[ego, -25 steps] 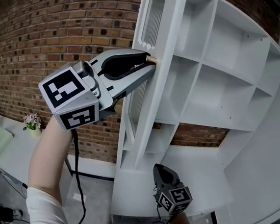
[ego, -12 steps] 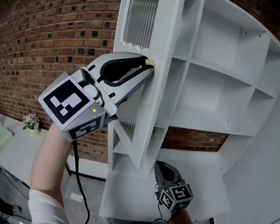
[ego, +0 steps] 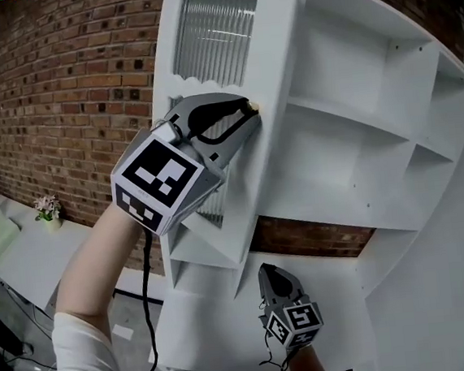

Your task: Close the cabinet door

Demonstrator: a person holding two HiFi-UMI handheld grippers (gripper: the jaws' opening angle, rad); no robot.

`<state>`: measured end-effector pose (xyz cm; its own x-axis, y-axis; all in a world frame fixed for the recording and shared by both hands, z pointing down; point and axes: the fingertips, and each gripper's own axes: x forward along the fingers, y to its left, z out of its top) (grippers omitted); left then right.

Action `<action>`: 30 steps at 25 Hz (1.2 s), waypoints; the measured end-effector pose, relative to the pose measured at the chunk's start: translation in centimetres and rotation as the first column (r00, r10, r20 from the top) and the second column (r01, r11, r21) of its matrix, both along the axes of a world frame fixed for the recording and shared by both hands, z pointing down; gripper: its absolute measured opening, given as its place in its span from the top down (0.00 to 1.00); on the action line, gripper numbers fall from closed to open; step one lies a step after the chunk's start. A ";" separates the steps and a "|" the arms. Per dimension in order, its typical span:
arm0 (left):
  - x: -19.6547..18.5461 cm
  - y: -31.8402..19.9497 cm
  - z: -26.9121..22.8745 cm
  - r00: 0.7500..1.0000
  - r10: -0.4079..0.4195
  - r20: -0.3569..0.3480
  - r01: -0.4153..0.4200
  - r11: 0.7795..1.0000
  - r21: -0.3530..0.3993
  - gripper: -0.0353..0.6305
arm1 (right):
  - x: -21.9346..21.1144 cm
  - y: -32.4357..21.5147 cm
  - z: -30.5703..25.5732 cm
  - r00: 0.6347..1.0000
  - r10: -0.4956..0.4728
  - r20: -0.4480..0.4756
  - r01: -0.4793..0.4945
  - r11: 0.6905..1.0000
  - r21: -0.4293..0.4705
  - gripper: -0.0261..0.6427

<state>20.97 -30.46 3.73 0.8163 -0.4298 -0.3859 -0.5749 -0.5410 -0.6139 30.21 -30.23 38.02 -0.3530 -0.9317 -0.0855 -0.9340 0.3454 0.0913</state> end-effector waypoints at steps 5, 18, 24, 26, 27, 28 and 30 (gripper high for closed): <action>3.0 -2.6 0.1 0.997 -0.073 0.005 0.073 0.997 -0.001 0.81 | 1.8 -1.2 0.0 0.999 -0.035 -0.007 0.035 0.999 -0.008 0.95; 7.0 -7.8 0.0 0.977 -0.213 -0.007 0.213 0.977 0.003 0.81 | 5.4 -4.6 0.2 0.997 -0.081 -0.001 0.081 0.997 -0.009 0.95; 8.4 -10.2 -0.2 0.964 -0.264 -0.008 0.264 0.964 0.010 0.81 | 5.8 -6.2 0.3 0.995 -0.103 0.003 0.103 0.995 -0.015 0.95; 8.8 -11.0 -0.1 0.964 -0.265 -0.012 0.266 0.964 0.009 0.81 | 5.9 -6.8 0.5 0.994 -0.109 0.003 0.109 0.994 -0.014 0.95; 8.9 -11.4 -0.1 0.964 -0.265 -0.014 0.265 0.964 0.010 0.81 | 5.9 -7.0 0.7 0.994 -0.111 0.004 0.111 0.994 -0.016 0.95; 9.1 -11.7 0.0 0.964 -0.264 -0.015 0.264 0.964 0.011 0.81 | 6.1 -7.3 0.8 0.994 -0.113 0.006 0.113 0.993 -0.020 0.95; 9.4 -12.4 0.1 0.965 -0.263 -0.014 0.264 0.965 0.013 0.81 | 6.4 -7.6 1.2 0.993 -0.115 0.004 0.115 0.993 -0.031 0.95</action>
